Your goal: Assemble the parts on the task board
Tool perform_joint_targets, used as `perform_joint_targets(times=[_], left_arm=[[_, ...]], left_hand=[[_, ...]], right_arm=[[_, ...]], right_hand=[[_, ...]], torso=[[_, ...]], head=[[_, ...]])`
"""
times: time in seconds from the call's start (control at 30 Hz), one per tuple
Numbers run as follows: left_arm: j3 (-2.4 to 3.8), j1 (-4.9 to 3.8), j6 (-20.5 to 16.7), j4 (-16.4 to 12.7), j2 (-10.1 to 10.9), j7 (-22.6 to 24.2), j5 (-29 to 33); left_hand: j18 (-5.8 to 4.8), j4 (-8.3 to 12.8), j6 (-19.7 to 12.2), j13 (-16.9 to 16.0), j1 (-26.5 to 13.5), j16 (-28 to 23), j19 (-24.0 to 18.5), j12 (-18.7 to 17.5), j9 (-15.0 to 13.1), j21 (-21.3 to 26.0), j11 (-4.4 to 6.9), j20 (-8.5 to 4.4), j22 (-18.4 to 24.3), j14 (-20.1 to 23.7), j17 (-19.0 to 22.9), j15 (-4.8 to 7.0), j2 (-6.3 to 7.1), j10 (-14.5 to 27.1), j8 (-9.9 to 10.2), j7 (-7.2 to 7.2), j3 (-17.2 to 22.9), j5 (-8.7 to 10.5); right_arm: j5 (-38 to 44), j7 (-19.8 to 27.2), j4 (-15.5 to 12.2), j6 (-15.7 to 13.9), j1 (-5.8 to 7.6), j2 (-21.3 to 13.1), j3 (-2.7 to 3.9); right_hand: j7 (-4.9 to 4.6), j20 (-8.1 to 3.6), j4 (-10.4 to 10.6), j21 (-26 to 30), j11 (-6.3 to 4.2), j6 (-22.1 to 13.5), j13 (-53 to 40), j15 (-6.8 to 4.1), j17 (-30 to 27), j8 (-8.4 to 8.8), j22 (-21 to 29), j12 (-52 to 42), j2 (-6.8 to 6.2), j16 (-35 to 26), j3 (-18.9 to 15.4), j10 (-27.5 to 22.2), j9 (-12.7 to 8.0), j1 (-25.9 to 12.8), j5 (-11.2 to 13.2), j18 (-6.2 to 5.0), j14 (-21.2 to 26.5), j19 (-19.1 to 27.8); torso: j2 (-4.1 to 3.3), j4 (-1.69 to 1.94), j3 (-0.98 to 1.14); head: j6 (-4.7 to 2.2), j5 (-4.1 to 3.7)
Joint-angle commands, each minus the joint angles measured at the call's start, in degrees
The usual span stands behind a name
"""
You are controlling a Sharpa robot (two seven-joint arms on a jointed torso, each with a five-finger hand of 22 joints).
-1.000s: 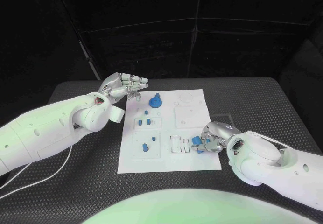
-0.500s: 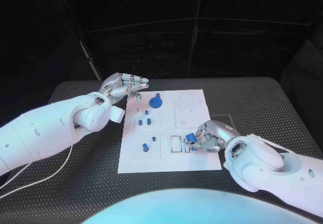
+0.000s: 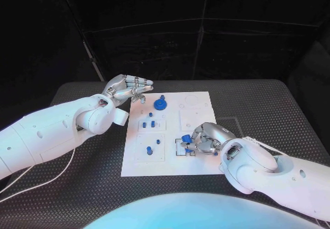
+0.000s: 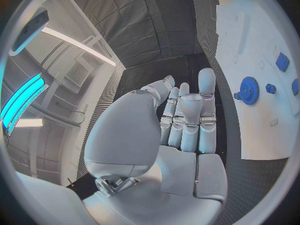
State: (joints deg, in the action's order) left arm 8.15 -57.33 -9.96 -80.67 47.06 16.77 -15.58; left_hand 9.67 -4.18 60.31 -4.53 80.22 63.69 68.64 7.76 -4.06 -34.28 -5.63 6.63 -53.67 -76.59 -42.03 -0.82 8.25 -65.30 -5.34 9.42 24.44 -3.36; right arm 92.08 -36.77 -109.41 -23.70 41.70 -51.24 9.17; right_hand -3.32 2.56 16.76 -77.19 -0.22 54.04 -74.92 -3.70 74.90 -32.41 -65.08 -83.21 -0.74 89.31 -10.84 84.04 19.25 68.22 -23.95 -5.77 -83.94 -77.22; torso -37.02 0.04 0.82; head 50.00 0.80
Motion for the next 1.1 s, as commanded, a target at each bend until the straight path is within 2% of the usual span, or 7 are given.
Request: perform_joint_targets(times=[0.03, 0.37, 0.47, 0.57, 0.7, 0.8, 1.1], left_arm=[[0.05, -0.09, 0.6, -0.2, -0.1, 0.2, 0.2], [0.05, -0.09, 0.6, -0.1, -0.1, 0.2, 0.2], [0.05, -0.09, 0.6, -0.1, -0.2, 0.2, 0.2], [0.05, -0.09, 0.6, -0.1, -0.2, 0.2, 0.2], [0.05, -0.09, 0.6, -0.1, -0.2, 0.1, 0.2], [0.05, -0.09, 0.6, -0.1, -0.2, 0.1, 0.2], [0.05, -0.09, 0.7, -0.1, -0.2, 0.0, 0.2]], left_hand=[[0.69, 0.0, -0.2, 0.1, 0.0, -0.1, -0.3, 0.3, 0.1, 0.2, -0.11, 0.02, 0.1, 0.3, 0.0, 0.00, -0.31, 0.3, -0.3, 0.18, -0.3, 0.05], [0.69, 0.0, -0.2, 0.1, 0.0, -0.1, -0.3, 0.3, 0.1, 0.2, -0.11, 0.02, 0.1, 0.3, 0.0, 0.00, -0.31, 0.3, -0.3, 0.18, -0.3, 0.05], [0.69, 0.0, -0.2, 0.1, 0.0, -0.1, -0.3, 0.3, 0.1, 0.2, -0.11, 0.02, 0.1, 0.3, 0.0, 0.00, -0.31, 0.3, -0.3, 0.18, -0.3, 0.05], [0.69, 0.0, -0.2, 0.1, 0.0, -0.1, -0.3, 0.3, 0.1, 0.2, -0.11, 0.02, 0.1, 0.3, 0.0, 0.00, -0.31, 0.3, -0.3, 0.18, -0.3, 0.05], [0.69, 0.0, -0.2, 0.1, 0.0, -0.1, -0.3, 0.3, 0.1, 0.2, -0.11, 0.02, 0.1, 0.3, 0.0, 0.00, -0.31, 0.3, -0.3, 0.18, -0.3, 0.05], [0.69, 0.0, -0.2, 0.1, 0.0, -0.1, -0.3, 0.3, 0.1, 0.2, -0.11, 0.02, 0.1, 0.3, 0.0, 0.00, -0.31, 0.3, -0.3, 0.18, -0.3, 0.05], [0.69, 0.0, -0.2, 0.1, 0.0, -0.1, -0.3, 0.3, 0.1, 0.2, -0.11, 0.02, 0.1, 0.3, 0.0, 0.00, -0.31, 0.3, -0.3, 0.18, -0.3, 0.05]], right_arm=[[-0.8, -0.5, 0.7, 2.0, 0.10, 0.7, 0.04], [-0.9, -0.9, 2.5, 2.8, 0.11, 2.6, 0.07], [-0.9, -1.1, 2.8, 2.6, 0.11, 2.9, 0.08], [-0.9, -1.0, 3.1, 2.2, 0.11, 3.2, 0.08], [-0.9, -0.3, 3.3, 1.6, 0.11, 3.5, 0.08], [-0.9, 0.1, 3.2, 1.4, 0.11, 3.5, 0.08], [-0.9, 1.0, 2.8, 0.9, 0.11, 3.4, 0.07]], right_hand=[[-0.14, -0.35, 0.0, -0.2, -0.50, 0.0, -7.6, -0.54, 14.0, -0.19, 0.1, 0.3, -0.38, 0.3, -0.7, 1.6, 0.0, -1.3, 2.3, 0.72, -5.8, -0.1], [-0.09, -0.39, 0.0, -0.1, -0.54, 0.1, -7.6, -0.57, 13.9, -0.38, 0.2, 0.4, -0.72, 0.2, -1.3, 1.6, 0.3, -2.3, 4.3, 0.68, -5.8, 0.1], [-0.09, -0.40, 0.1, 0.0, -0.54, 0.0, -7.5, -0.58, 13.8, -0.47, 0.4, 0.6, -1.27, 0.2, -1.6, 1.5, 0.5, -3.0, 7.0, 0.66, -5.8, 0.2], [-0.18, -0.36, 0.1, 0.1, -0.46, -0.4, -7.3, -0.52, 13.7, -0.55, 0.6, 0.9, -2.94, 0.2, -1.3, 1.3, 0.9, -4.9, 12.4, 0.62, -5.8, 0.3], [-0.46, -0.21, 0.3, 0.3, -0.20, -1.2, -7.1, -0.32, 13.6, -0.30, 0.7, 1.3, -6.86, 0.1, -0.4, 1.1, 1.0, -6.9, 14.8, 0.59, -5.8, 0.5], [-0.54, -0.13, 0.3, 0.3, -0.13, -1.4, -7.0, -0.25, 13.6, -0.30, 0.8, 1.4, -8.23, 0.1, -0.2, 1.0, 1.1, -8.6, 16.3, 0.57, -5.8, 0.5], [-0.53, -0.06, 0.3, 0.3, -0.12, -1.4, -7.2, -0.21, 13.7, -0.51, 0.6, 1.4, -7.86, 0.1, 0.8, 1.0, 1.3, -9.7, 15.6, 0.58, -5.8, 0.5]], torso=[[-0.04, -0.08, -0.01], [0.01, -0.09, 0.05], [0.03, -0.15, 0.06], [0.03, -0.18, 0.05], [0.01, -0.21, 0.06], [0.05, -0.21, 0.07], [0.03, -0.17, 0.07]], head=[[0.00, 0.13], [0.00, 0.38], [0.00, 0.42], [0.00, 0.43], [0.00, 0.38], [0.00, 0.35], [0.00, 0.36]])
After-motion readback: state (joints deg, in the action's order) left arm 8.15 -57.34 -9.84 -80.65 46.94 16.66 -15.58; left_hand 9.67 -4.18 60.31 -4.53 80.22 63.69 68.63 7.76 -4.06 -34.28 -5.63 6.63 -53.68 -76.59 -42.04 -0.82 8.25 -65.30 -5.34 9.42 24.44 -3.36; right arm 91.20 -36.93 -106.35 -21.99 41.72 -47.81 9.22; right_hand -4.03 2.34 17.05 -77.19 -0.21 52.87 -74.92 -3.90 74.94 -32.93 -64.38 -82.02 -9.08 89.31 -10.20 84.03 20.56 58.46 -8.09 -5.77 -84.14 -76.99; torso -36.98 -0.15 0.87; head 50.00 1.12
